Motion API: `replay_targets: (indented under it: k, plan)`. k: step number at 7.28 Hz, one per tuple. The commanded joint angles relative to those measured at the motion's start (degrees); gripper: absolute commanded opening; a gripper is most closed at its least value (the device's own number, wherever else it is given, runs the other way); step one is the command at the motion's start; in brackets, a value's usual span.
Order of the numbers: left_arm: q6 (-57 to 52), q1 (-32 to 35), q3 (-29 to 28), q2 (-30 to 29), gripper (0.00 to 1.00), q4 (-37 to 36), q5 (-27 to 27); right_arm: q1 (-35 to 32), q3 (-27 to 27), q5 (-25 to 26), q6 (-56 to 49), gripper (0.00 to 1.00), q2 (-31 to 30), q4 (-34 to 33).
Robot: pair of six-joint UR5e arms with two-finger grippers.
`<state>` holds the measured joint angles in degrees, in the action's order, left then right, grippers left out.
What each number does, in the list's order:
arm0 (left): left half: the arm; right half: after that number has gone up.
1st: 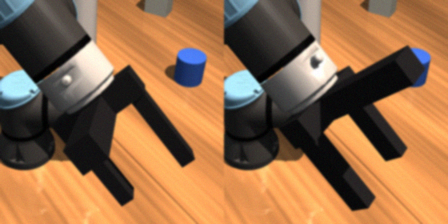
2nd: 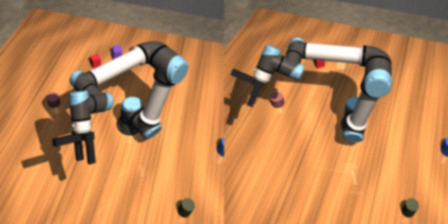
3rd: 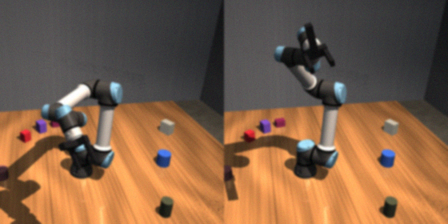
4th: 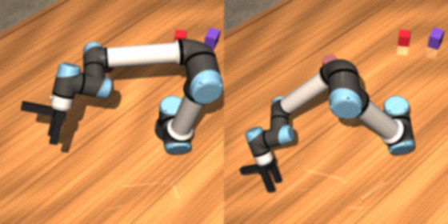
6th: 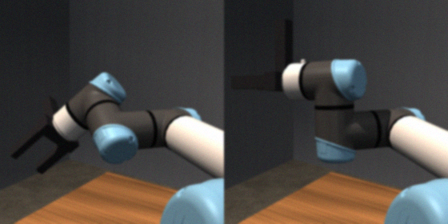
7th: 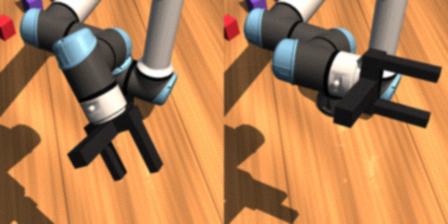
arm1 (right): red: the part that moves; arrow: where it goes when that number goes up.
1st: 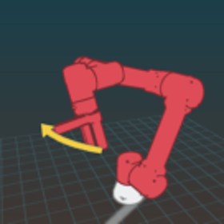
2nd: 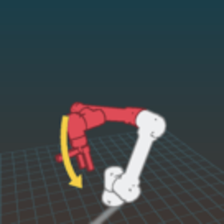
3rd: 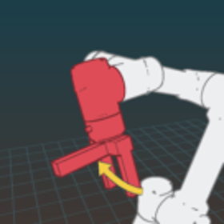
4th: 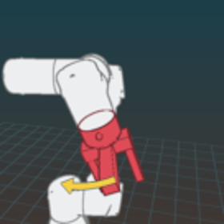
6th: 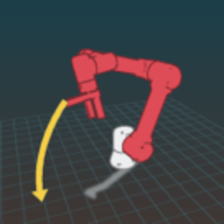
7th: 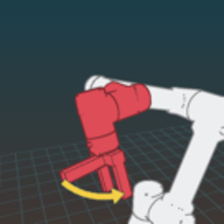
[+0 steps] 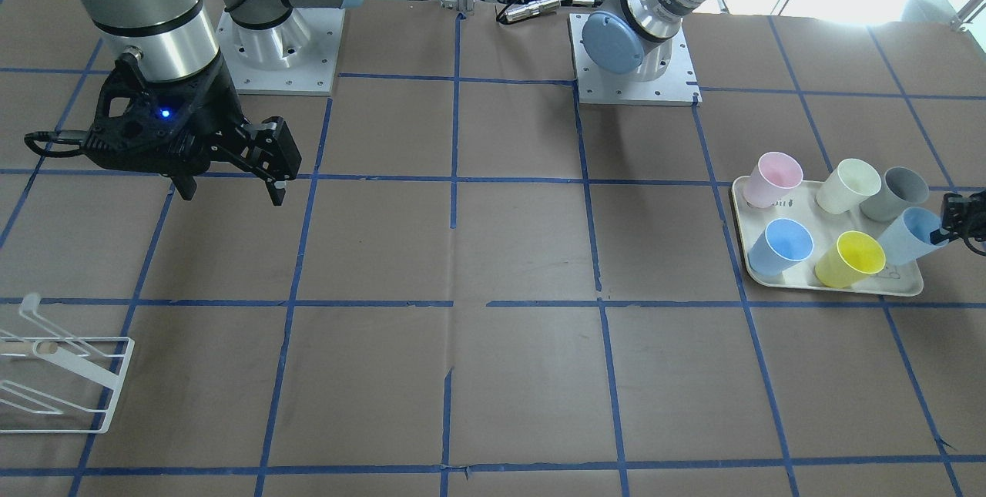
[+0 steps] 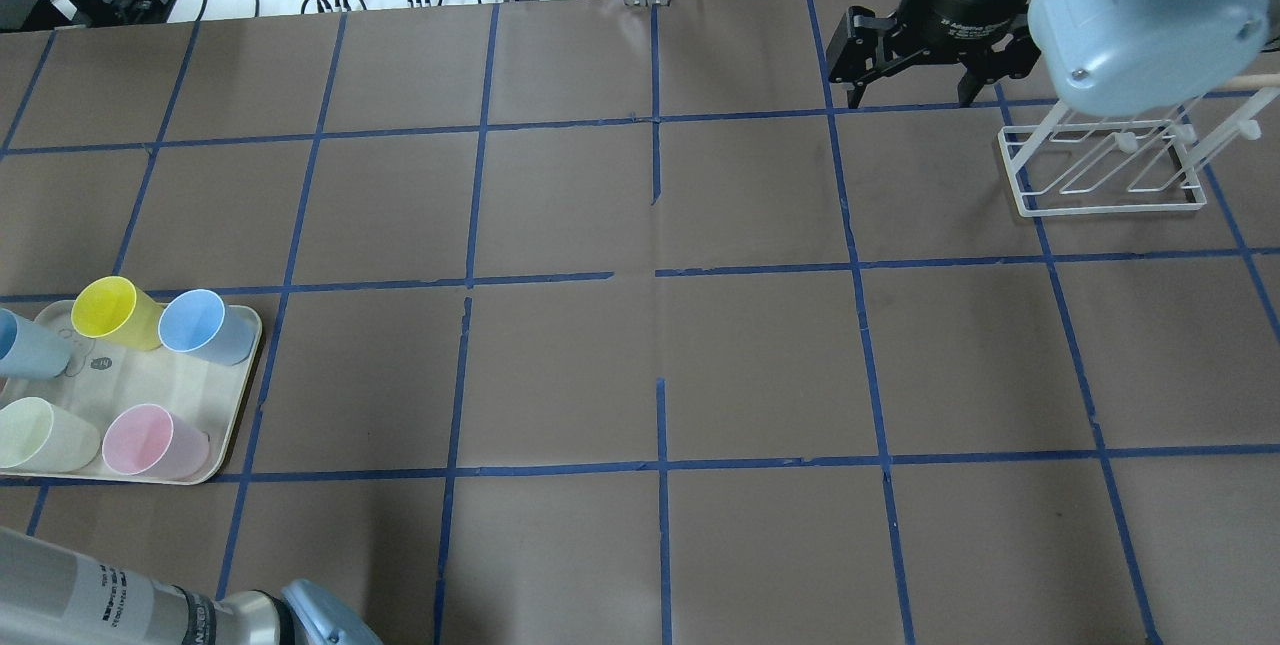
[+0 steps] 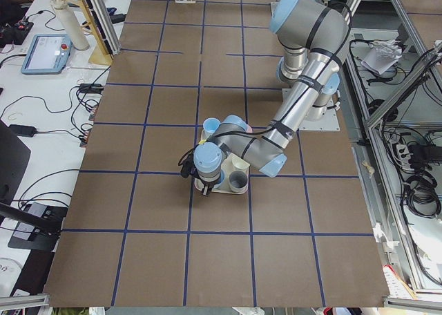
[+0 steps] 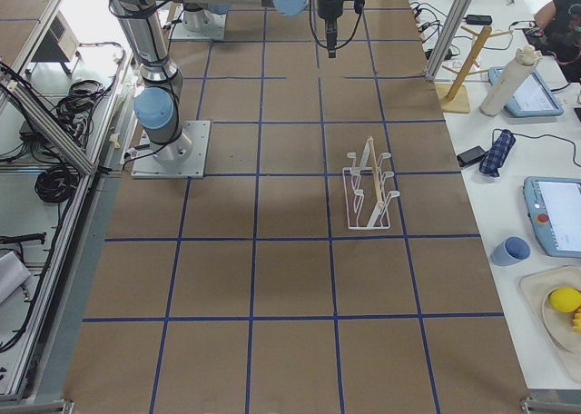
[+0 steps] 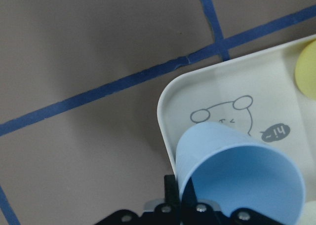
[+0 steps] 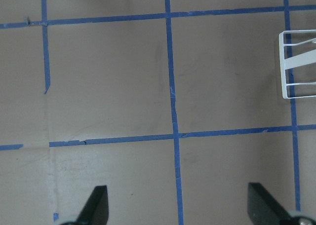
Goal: Transfer IKEA cup to right arm and place on rack
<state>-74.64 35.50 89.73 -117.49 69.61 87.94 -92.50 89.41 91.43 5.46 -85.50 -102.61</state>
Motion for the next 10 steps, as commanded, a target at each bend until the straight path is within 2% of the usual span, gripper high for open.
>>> replay_targets:
  k: [1,2,3,4,5,6,8,10]
  plan:
    - [0.2,0.44,-8.03,1.3,0.0,11.11,-0.75,0.39,-0.81,-1.77,0.43,1.0,-0.11,-0.13]
    - [0.2,1.14,-14.34,1.91,0.0,19.78,-2.06,1.26,-0.81,-8.48,0.34,1.0,0.06,-0.13]
    - [1.07,4.72,-21.02,3.4,0.0,29.0,-2.68,3.19,-0.9,-11.51,0.43,1.0,-0.02,-0.05]
    - [5.6,9.36,-25.18,5.59,0.0,42.32,-3.29,6.08,-1.08,-17.19,0.34,1.0,-0.02,-0.04]
    - [7.3,11.58,-26.35,7.52,0.0,56.72,-9.83,9.24,-1.16,-22.39,0.26,1.0,-0.02,0.3]
    - [9.84,13.0,-25.66,9.2,0.0,63.91,-13.72,11.62,-1.08,-27.75,0.17,1.0,-0.02,3.79]
    - [14.58,21.84,-23.21,11.49,0.0,72.3,-24.51,17.68,-0.99,-40.48,0.43,1.0,-0.11,9.95]
    - [14.79,27.49,-11.13,14.9,0.0,73.13,-40.23,18.32,-0.81,-42.39,0.61,1.0,-3.08,20.11]
